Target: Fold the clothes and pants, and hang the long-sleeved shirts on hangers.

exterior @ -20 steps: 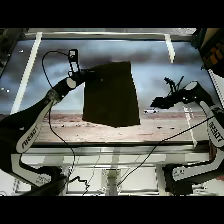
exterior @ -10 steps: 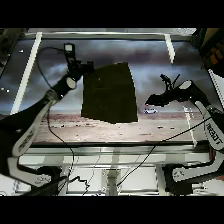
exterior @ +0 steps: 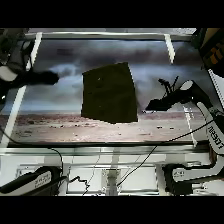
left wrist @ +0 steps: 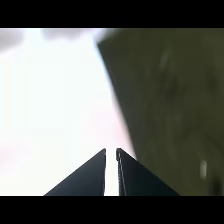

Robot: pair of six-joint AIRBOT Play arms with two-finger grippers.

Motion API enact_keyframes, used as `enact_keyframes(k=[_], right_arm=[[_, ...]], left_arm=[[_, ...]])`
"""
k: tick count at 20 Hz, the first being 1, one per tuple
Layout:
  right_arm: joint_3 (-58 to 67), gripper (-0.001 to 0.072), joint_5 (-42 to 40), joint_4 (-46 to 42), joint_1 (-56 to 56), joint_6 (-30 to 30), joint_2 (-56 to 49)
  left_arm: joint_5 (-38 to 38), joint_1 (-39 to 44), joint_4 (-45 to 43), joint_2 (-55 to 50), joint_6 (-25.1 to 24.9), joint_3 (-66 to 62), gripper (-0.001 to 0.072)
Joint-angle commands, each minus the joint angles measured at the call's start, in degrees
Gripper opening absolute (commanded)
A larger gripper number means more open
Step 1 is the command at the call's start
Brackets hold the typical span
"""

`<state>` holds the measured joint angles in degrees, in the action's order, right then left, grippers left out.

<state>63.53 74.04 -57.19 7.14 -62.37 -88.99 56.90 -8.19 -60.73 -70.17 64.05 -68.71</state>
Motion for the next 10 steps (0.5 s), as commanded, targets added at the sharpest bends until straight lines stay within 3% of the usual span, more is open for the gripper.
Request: enact_keyframes(k=[1, 2, 3, 10], right_arm=[[-4.00, 0.0687, 2.34, 7.98, -0.04, -2.95, 0.11], [-5.38, 0.0684, 1.57, 10.67, -0.09, -3.26, 0.11], [-6.60, 0.0681, 0.83, 12.90, -0.33, -4.09, 0.11], [-10.49, 0.0680, -6.86, 13.27, -8.55, -8.52, 0.07]], left_arm=[[9.79, -8.00, 4.79, 4.94, 0.24, 9.42, 0.0194], [9.77, -8.79, 7.98, 4.96, 0.24, 12.50, 0.0392], [9.75, -8.87, 10.47, 4.74, 0.24, 15.19, 0.0537], [8.22, -6.03, 12.00, -0.79, 0.20, 23.23, 0.0546]])
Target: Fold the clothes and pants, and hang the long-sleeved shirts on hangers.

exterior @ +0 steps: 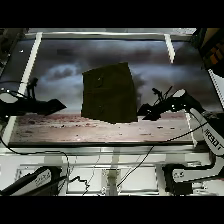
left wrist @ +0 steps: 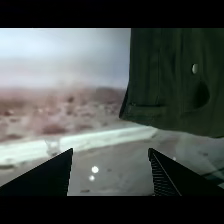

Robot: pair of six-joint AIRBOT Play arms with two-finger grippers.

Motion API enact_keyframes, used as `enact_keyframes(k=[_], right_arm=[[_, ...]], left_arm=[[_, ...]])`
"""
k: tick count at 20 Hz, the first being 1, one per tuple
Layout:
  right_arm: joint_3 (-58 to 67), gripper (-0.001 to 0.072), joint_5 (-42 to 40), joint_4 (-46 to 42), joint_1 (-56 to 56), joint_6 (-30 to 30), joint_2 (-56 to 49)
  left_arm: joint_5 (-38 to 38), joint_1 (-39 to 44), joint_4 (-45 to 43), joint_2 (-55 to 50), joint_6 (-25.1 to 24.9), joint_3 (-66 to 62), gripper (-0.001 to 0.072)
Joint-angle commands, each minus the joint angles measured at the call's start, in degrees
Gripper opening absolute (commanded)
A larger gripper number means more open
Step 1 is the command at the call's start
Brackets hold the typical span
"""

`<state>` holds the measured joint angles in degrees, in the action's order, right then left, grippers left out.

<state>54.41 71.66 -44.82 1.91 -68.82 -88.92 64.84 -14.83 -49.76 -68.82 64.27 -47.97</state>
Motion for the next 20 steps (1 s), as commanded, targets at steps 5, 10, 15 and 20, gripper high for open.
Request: enact_keyframes(k=[5, 10, 15, 20], right_arm=[[-1.38, 0.0552, -12.74, -1.92, -6.78, -14.99, -0.07], [-1.38, 0.0121, -11.69, -1.66, -6.95, -15.98, -0.04], [-1.38, 0.0021, -11.72, -1.92, -6.95, -15.56, -0.04], [-1.36, 0.0021, -11.78, -1.95, -6.95, -15.47, 0.00]], left_arm=[[-1.16, 1.99, 3.02, -7.76, -0.02, 2.49, 0.0546], [-5.35, 5.11, 8.09, -12.00, -0.66, 3.34, 0.0551], [-17.40, 13.94, 9.81, -13.55, -0.61, 4.07, 0.0557], [-21.27, 21.77, 12.63, -16.46, -0.63, 4.07, 0.0553]])
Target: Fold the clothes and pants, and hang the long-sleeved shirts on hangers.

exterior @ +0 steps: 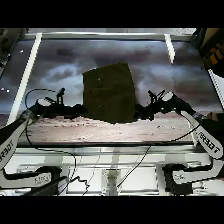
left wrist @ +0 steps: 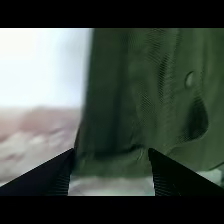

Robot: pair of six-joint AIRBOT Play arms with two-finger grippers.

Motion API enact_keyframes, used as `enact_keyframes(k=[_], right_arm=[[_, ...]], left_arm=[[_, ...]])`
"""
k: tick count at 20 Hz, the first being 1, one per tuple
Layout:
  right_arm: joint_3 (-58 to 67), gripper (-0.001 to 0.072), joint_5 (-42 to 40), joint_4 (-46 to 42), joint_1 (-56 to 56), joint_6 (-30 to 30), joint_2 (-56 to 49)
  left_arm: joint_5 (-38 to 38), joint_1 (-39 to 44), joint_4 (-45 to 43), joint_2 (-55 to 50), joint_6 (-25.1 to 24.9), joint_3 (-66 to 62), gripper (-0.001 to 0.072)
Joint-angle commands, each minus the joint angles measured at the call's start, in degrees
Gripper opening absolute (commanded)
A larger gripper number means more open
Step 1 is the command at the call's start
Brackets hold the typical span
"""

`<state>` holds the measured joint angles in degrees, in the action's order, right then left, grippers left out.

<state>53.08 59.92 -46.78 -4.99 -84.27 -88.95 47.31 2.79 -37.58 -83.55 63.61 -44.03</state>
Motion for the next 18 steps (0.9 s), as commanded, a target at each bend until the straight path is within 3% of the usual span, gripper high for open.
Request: enact_keyframes(k=[1, 3, 4, 9, 14, 16, 18], right_arm=[[0.02, 0.0022, 0.00, 0.04, -0.04, 0.66, 0.02], [0.15, 0.0021, 0.09, 0.28, -0.04, 3.17, 0.61], [0.17, 0.0020, -0.13, 0.39, -0.04, 4.83, 1.55], [5.55, 0.0020, -0.17, 0.39, -0.04, 11.98, 11.76], [15.56, 0.0020, -0.52, 5.29, -0.04, 11.85, 29.83], [19.39, 0.0020, 0.26, 7.98, -0.04, 9.55, 37.88], [22.71, 0.0020, 0.48, 4.02, -0.04, 3.37, 44.87]], left_arm=[[-4.63, 5.31, 0.61, -2.25, 0.02, 0.13, 0.0503], [-5.60, 6.36, 0.81, -2.27, 0.00, -0.11, 0.0163], [-5.35, 6.34, 0.76, -1.97, -0.02, -0.68, 0.0066], [3.96, 2.40, 0.76, 6.62, -7.54, -9.33, 0.0038], [5.70, 0.07, 0.85, 26.29, -7.50, -20.87, 0.0038], [5.62, 1.36, 2.84, 34.77, -7.50, -22.16, 0.0038], [5.29, 2.27, 3.15, 42.34, -6.10, -22.14, 0.0038]])
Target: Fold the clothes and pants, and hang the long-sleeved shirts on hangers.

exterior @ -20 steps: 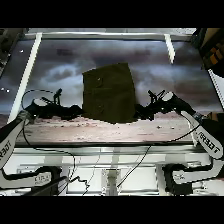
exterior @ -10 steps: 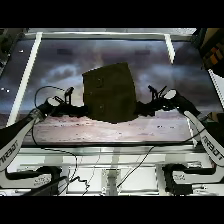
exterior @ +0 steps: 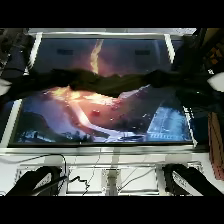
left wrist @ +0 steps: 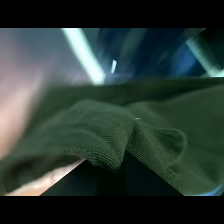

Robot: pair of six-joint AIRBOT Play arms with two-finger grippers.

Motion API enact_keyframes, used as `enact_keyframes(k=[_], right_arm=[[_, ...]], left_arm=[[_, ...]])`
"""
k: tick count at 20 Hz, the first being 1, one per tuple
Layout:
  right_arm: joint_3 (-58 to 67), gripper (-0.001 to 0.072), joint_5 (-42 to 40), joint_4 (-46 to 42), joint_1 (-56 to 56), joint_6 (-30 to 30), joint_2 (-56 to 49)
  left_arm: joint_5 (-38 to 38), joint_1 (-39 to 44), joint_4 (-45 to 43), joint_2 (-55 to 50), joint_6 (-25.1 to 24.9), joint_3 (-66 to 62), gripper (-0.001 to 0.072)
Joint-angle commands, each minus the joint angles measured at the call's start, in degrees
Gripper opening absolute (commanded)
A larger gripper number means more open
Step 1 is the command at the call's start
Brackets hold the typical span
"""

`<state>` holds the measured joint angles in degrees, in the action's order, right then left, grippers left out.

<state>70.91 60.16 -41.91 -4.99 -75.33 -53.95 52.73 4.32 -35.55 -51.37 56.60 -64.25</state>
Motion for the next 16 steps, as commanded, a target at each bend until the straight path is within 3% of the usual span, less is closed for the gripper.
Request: enact_keyframes(k=[1, 4, 8, 11, 14, 16], right_arm=[[5.88, 0.0020, -0.02, -3.37, -0.04, -6.62, 13.00], [6.45, 0.0020, -2.69, -7.48, -0.04, -10.16, 17.75], [6.43, 0.0020, -3.78, -10.67, -0.04, -10.73, 11.63], [6.16, 0.0021, -4.81, -11.58, -0.04, -10.78, -0.39], [6.16, 0.0021, -10.29, -13.81, 0.00, -10.80, -14.19], [6.16, 0.0021, -11.87, -13.33, 0.00, -11.19, -22.34]], left_arm=[[-0.55, 0.72, 1.11, 13.25, 4.35, -1.92, 0.0038], [-0.76, 0.74, 1.09, 17.40, 13.73, -1.62, 0.0037], [-0.83, 1.03, 1.09, 14.47, 21.70, 3.48, 0.0037], [-4.55, 3.45, 1.09, 7.45, 21.99, 11.80, 0.0038], [-20.79, 6.27, 1.16, -3.65, 20.70, 17.14, 0.0039], [-26.62, 7.23, 2.12, -11.78, 20.50, 16.83, 0.0039]])
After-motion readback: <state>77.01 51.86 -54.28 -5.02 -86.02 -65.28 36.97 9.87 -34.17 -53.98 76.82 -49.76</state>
